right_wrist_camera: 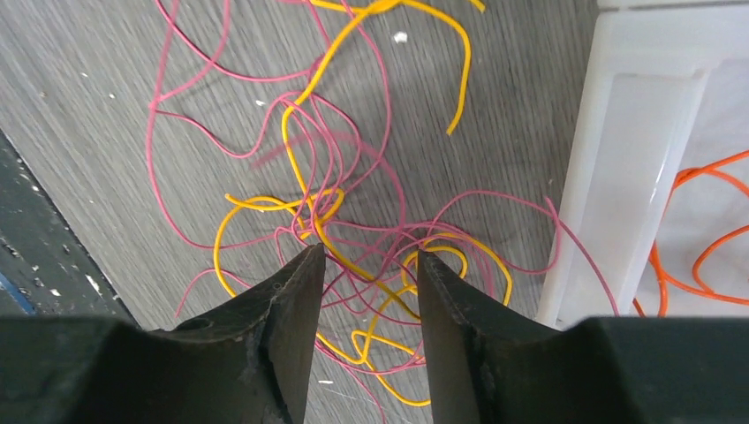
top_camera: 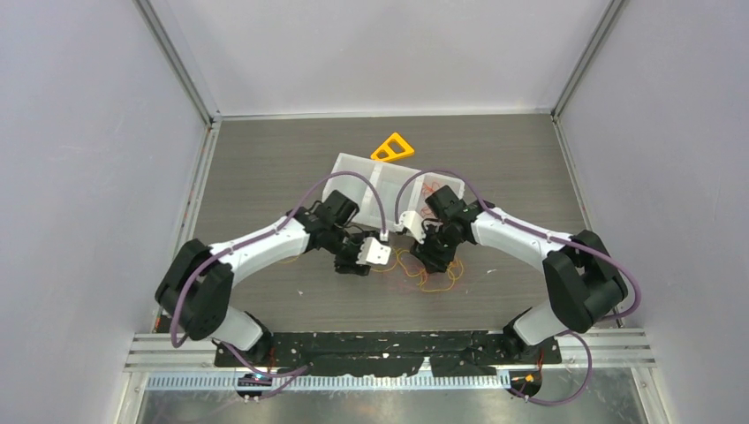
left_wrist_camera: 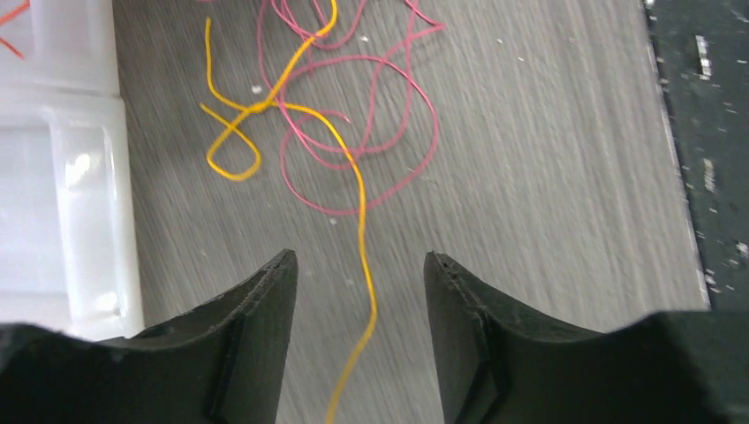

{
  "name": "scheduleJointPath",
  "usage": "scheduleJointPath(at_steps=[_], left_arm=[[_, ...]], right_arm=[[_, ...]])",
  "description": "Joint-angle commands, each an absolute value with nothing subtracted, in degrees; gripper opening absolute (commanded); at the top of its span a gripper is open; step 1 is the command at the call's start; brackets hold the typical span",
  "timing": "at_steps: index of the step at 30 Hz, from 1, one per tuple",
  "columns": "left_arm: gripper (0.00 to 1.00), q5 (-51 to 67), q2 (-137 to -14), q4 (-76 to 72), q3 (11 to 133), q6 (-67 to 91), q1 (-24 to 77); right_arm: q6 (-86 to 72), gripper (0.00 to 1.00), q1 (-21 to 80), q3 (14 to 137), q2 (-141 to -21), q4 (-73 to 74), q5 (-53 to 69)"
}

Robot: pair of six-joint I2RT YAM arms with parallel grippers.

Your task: Untangle the cables

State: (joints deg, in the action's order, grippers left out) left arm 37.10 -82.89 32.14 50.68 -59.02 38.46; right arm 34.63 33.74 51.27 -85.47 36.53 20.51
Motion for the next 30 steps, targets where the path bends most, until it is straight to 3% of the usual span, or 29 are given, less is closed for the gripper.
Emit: scheduleJointPath(at_steps=[1, 6, 15, 23, 30], left_arm=[[0.51, 31.4, -87.9, 27.8, 55.0, -60.1, 42.7], [0.4, 25.3, -92.0, 26.7, 56.7, -59.3, 45.7], [0.42, 18.2, -97.2, 24.5, 57.4, -57.2, 49.5], [0.0, 18.6, -93.7, 30.4, 59.3, -55.2, 49.7], [0.0, 28.3, -75.3, 54.3, 65.8, -57.5, 38.5]], right_arm=[[36.6, 0.46, 31.8, 50.8, -86.1, 37.2, 18.5], [37.3, 0.42, 29.9, 50.4, -86.5, 37.6, 17.9], [38.7, 0.38, 28.1, 49.4, -87.3, 37.6, 17.4], [40.3, 0.34, 27.7, 49.0, -87.9, 37.6, 17.0], [42.5, 0.3, 26.3, 46.8, -88.9, 36.8, 14.0]])
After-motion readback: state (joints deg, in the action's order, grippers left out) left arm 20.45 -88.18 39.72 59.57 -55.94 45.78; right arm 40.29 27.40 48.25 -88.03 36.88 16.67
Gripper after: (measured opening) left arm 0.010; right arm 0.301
